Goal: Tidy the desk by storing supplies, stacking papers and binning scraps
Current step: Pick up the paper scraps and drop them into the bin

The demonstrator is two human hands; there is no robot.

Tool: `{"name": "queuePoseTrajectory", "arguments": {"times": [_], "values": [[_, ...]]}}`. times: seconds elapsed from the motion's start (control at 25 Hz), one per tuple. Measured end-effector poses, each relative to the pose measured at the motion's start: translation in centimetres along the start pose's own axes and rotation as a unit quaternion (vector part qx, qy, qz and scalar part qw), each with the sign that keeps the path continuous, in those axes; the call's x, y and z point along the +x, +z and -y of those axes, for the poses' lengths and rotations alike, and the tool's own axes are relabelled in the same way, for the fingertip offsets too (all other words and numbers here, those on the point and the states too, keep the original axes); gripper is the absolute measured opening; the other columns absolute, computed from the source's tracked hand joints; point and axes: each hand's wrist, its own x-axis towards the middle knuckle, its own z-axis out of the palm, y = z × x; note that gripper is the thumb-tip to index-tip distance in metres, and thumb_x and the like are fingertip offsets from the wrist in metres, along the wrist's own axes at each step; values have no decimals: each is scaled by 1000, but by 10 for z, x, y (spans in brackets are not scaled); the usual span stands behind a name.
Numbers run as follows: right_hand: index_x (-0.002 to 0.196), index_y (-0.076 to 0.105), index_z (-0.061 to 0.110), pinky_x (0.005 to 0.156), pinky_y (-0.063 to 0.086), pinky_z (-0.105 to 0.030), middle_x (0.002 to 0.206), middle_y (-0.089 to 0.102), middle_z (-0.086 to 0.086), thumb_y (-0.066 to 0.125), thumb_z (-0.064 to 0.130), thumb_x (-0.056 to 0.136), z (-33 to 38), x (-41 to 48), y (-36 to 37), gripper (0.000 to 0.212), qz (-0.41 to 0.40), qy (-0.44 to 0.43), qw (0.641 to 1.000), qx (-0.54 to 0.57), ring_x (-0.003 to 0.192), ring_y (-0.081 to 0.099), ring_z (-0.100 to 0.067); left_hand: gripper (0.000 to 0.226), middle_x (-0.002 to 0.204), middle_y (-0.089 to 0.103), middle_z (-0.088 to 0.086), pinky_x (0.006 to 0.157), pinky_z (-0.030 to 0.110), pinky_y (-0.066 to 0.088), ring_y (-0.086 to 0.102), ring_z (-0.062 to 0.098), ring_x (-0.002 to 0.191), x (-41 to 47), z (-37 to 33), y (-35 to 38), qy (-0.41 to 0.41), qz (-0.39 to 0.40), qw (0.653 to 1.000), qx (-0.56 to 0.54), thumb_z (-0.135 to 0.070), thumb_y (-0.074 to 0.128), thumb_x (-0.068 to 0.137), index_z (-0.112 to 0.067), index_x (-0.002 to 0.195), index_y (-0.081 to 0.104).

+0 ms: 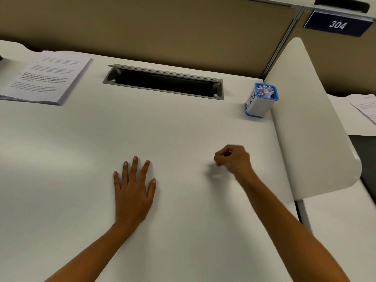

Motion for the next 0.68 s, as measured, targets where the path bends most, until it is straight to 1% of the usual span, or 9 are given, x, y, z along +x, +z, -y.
{"name": "queuePoseTrajectory", "arguments": {"times": [0.16, 0.28, 0.36, 0.4, 0.44, 0.48, 0.52, 0.6, 0.68], "values": [[78, 67, 6, 51, 47, -12, 69, 66, -5, 68, 3, 70, 37, 57, -49, 8, -138, -49, 988, 40, 43, 60, -2, 62, 157, 16, 5, 116, 53, 11, 11, 29, 145, -1, 1, 0, 0, 0, 1000, 0, -52, 20, 91, -25, 147, 24], [80, 68, 11, 69, 56, -26, 83, 70, -9, 67, 11, 73, 63, 115, -87, 7, -260, -87, 962, -9, 67, 68, -14, 62, 157, 16, 5, 116, 52, 11, 11, 28, 145, 0, 0, -1, 0, -1, 1000, 0, -52, 20, 91, -25, 147, 24], [83, 68, 9, 71, 56, -30, 90, 70, -10, 64, 7, 74, 76, 150, -109, 10, -305, -113, 944, -50, 81, 68, -20, 63, 157, 16, 5, 116, 51, 11, 11, 28, 145, -1, -1, -2, -1, -1, 1000, 1, -52, 21, 91, -25, 147, 24], [87, 69, 8, 70, 54, -29, 96, 69, -11, 63, 5, 77, 80, 164, -118, 12, -311, -119, 938, -94, 87, 66, -21, 63, 157, 16, 4, 116, 51, 10, 11, 28, 145, -1, -1, -3, -2, 1, 1000, 0, -52, 20, 90, -25, 147, 23], [92, 69, 6, 70, 49, -26, 102, 67, -13, 63, 5, 81, 84, 179, -125, 13, -302, -120, 931, -168, 95, 63, -23, 63, 157, 15, 4, 116, 50, 10, 11, 27, 145, -1, -1, -3, -3, 2, 1000, -1, -52, 20, 90, -26, 147, 23], [98, 68, 4, 70, 44, -25, 107, 65, -15, 62, 8, 85, 87, 189, -130, 15, -281, -111, 920, -248, 102, 59, -25, 63, 157, 15, 3, 117, 50, 9, 10, 27, 145, -1, -2, -3, -5, 1, 1000, -2, -52, 20, 90, -26, 147, 23], [102, 67, 1, 72, 44, -28, 109, 63, -17, 63, 11, 86, 87, 200, -132, 19, -253, -103, 909, -314, 105, 56, -27, 63, 157, 15, 3, 117, 50, 9, 10, 26, 145, -1, -2, -3, -7, 1, 1000, -2, -52, 20, 90, -26, 147, 23], [106, 64, -4, 79, 48, -33, 110, 62, -20, 67, 16, 84, 86, 215, -131, 29, -206, -80, 896, -385, 106, 56, -30, 63, 157, 14, 3, 117, 49, 9, 10, 26, 145, -1, -2, -4, -12, 6, 1000, 1, -52, 20, 90, -27, 147, 22], [109, 63, -3, 81, 49, -35, 112, 61, -20, 71, 20, 81, 84, 221, -128, 37, -183, -53, 899, -395, 104, 58, -30, 63, 157, 13, 2, 117, 50, 10, 10, 26, 145, 0, -3, -4, -12, 10, 1000, 3, -52, 20, 90, -27, 148, 21]]}}
